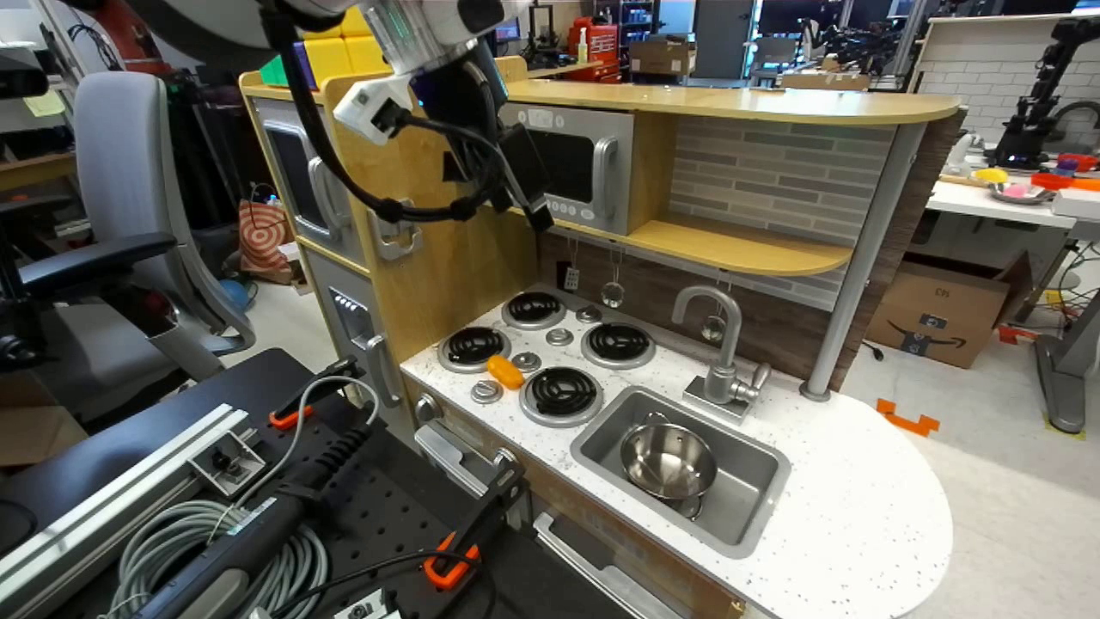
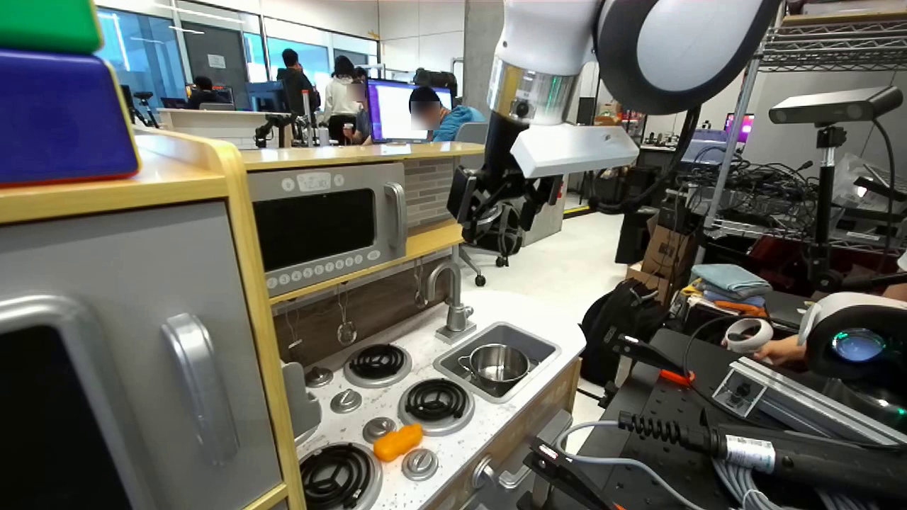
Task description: Pick up the orange object from the stove and put it inside the silver pot in the sink
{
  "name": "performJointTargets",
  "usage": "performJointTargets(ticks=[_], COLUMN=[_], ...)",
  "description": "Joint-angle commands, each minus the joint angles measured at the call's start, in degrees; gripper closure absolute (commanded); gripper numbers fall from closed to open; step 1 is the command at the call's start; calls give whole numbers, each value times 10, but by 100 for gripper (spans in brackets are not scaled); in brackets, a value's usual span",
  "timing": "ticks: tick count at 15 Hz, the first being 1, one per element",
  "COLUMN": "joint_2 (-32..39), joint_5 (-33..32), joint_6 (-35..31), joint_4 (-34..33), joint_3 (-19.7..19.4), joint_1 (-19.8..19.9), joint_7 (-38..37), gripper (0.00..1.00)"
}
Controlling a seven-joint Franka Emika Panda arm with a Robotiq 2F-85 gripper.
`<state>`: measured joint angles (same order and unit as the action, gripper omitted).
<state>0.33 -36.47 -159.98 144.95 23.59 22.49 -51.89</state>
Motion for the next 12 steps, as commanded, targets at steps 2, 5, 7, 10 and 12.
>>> performJointTargets(ticks=[2,5,7,10,12], joint_2=[28,29,33,60,85], joint_5=[-3,-3,13,-4,-32], joint_6=[10,10,18,39,50], joint_4=[-14,-14,-16,-32,-46], joint_3=[7,5,9,9,4], joint_1=[-6,-4,-7,-17,-26], joint_7=[0,0,-6,-78,-135], gripper=[0,0,0,0,0])
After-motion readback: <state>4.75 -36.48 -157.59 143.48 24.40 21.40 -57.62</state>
